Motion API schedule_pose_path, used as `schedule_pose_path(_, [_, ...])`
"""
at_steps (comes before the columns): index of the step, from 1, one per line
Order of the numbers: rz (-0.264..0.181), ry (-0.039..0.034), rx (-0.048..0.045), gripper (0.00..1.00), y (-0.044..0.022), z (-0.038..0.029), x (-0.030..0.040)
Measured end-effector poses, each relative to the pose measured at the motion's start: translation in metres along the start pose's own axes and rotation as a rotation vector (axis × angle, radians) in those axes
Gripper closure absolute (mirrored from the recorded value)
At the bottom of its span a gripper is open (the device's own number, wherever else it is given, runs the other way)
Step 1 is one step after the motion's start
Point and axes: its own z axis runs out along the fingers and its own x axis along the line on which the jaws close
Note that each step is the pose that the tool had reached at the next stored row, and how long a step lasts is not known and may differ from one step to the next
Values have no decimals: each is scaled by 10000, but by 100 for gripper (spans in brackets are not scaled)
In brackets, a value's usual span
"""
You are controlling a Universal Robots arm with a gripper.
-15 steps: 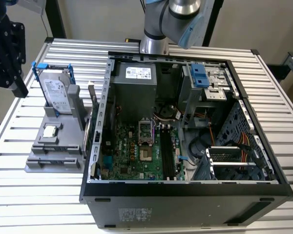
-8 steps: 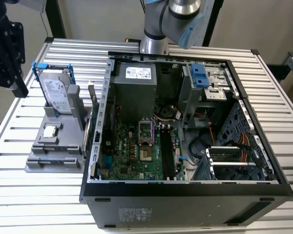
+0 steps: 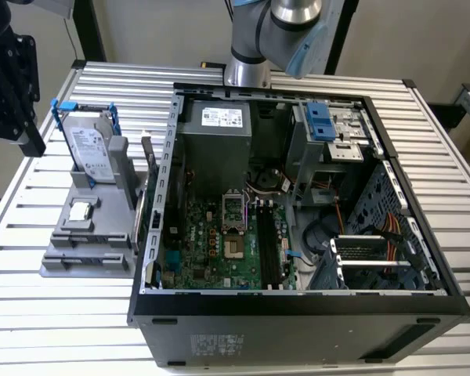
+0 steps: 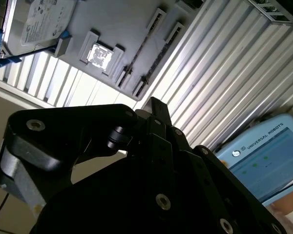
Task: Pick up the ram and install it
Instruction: 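Pick up the ram and move it above insertion slot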
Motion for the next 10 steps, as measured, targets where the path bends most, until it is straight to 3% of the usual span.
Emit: schedule_pose_path(10, [-811, -100, -32, 100, 1, 4, 0])
